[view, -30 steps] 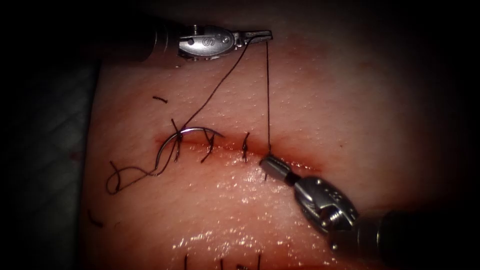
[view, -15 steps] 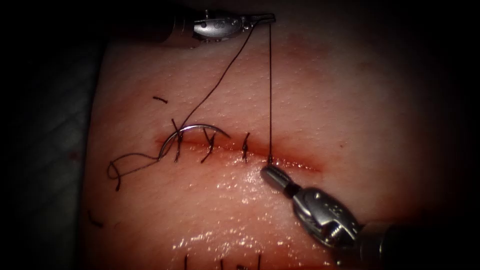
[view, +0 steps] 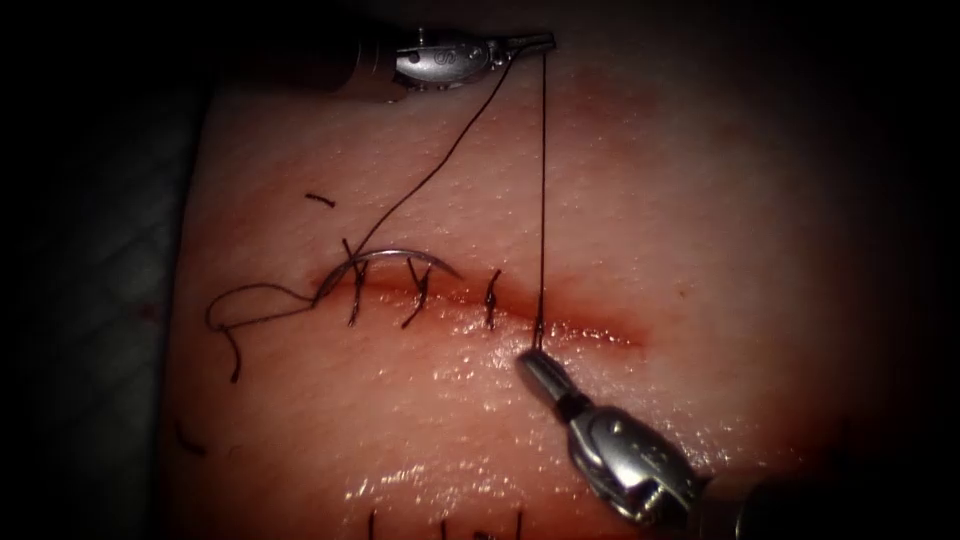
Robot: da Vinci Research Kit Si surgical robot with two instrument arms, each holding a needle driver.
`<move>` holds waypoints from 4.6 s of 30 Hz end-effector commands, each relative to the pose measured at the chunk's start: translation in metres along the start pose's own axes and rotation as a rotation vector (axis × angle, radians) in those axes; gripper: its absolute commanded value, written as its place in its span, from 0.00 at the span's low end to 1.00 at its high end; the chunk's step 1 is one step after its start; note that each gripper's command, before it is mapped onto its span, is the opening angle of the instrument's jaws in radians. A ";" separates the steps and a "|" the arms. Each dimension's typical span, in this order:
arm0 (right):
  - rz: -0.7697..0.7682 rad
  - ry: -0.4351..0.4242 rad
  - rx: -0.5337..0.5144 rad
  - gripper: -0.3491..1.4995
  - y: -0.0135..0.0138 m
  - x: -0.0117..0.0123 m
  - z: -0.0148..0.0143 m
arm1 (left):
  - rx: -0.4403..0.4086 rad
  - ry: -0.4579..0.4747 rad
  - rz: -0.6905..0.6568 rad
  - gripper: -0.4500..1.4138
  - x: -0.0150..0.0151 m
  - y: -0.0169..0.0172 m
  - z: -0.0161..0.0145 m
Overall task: Wound Closure
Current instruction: Cut the suture with the right needle driver, then place the suture onto the skin with the left driver.
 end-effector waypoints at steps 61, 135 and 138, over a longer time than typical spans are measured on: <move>-0.023 -0.107 -0.070 0.71 0.0056 0.0060 0.0086 | -0.126 0.050 0.017 0.00 0.0378 0.0162 -0.0152; -0.395 -0.029 -0.157 0.98 0.0156 0.0086 -0.0023 | -0.623 -0.091 -0.059 0.81 0.0224 0.0401 -0.0187; -0.448 -0.029 -0.150 0.99 0.0148 0.0086 -0.0023 | -0.521 -0.150 -0.092 0.87 0.0222 0.0376 -0.0189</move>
